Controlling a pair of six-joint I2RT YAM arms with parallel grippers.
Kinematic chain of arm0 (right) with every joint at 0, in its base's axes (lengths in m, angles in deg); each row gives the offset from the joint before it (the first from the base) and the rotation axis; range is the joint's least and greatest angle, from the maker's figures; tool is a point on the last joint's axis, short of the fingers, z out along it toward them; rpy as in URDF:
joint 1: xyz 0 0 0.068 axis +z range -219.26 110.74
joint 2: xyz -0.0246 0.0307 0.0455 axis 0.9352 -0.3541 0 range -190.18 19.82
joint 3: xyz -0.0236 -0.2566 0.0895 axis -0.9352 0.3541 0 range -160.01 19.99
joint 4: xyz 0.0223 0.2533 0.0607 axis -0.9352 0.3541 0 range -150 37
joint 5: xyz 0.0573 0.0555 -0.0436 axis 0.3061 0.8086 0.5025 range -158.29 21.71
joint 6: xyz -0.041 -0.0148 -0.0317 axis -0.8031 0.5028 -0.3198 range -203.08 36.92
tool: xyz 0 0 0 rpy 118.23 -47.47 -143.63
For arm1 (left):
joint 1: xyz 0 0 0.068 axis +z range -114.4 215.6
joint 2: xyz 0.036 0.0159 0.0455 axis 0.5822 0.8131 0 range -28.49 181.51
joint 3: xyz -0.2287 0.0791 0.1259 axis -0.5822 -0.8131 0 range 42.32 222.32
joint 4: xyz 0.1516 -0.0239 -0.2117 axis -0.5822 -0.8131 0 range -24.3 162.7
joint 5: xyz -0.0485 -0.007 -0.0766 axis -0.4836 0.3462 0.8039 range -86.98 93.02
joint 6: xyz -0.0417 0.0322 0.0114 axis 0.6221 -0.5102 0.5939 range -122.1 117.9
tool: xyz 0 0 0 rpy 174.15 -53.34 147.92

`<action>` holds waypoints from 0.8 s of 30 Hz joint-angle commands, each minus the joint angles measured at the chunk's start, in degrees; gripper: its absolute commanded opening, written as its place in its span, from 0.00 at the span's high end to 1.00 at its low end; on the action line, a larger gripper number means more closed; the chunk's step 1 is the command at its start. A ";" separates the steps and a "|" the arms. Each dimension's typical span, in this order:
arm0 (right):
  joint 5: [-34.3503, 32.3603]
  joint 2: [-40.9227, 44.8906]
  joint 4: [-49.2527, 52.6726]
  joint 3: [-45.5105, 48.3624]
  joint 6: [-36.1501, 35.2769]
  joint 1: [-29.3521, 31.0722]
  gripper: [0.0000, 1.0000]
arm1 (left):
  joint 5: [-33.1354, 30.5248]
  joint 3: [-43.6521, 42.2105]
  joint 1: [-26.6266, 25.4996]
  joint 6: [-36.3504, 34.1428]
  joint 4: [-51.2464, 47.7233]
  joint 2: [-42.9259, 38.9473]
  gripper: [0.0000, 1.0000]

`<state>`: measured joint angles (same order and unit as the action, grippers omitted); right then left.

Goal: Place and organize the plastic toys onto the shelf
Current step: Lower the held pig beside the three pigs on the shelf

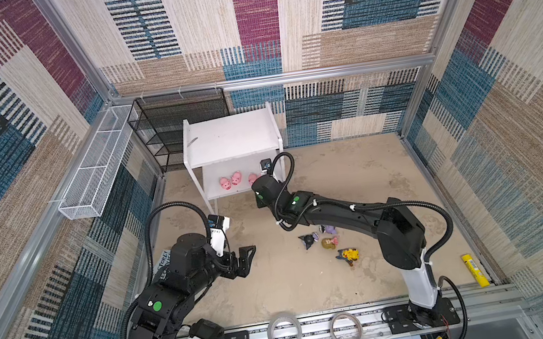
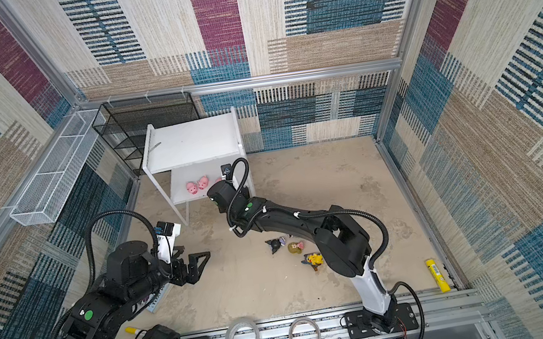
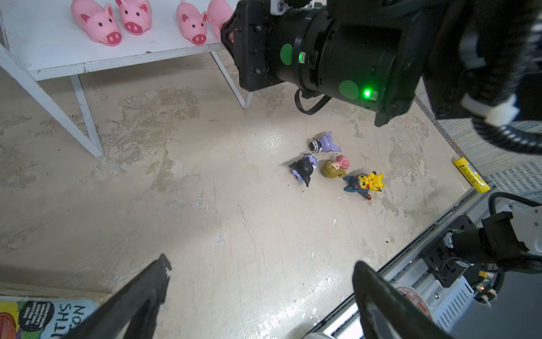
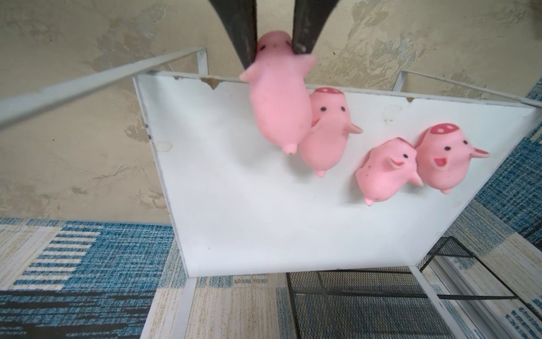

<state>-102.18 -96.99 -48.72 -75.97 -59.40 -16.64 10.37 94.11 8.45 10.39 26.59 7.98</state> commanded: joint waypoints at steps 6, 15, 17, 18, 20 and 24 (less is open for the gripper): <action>-0.78 -0.78 -6.55 0.75 -4.25 -0.24 0.75 | -1.24 -0.02 0.00 -0.58 -0.44 -0.18 0.01; -0.04 -1.27 -7.47 1.14 -5.08 -0.60 0.73 | -1.40 -0.08 0.00 -0.36 -0.29 0.34 0.01; 0.14 -1.45 -7.36 1.00 -5.06 -0.74 0.72 | -1.38 -0.06 0.00 -0.36 -0.26 0.44 0.01; 0.21 -1.50 -7.21 0.78 -4.92 -0.87 0.72 | -1.46 -0.07 0.02 -0.36 -0.30 0.46 0.01; 0.09 -1.62 -6.93 0.63 -4.66 -0.94 0.70 | -1.46 -0.08 0.00 -0.37 -0.29 0.42 0.01; 0.02 -2.11 -5.76 -0.01 -3.68 -1.29 0.69 | -1.54 -0.11 0.00 -0.38 -0.17 0.53 0.01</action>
<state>-101.86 -98.80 -54.09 -75.36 -64.06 -17.87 9.17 93.96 8.45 10.39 26.20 8.42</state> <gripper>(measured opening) 0.307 0.991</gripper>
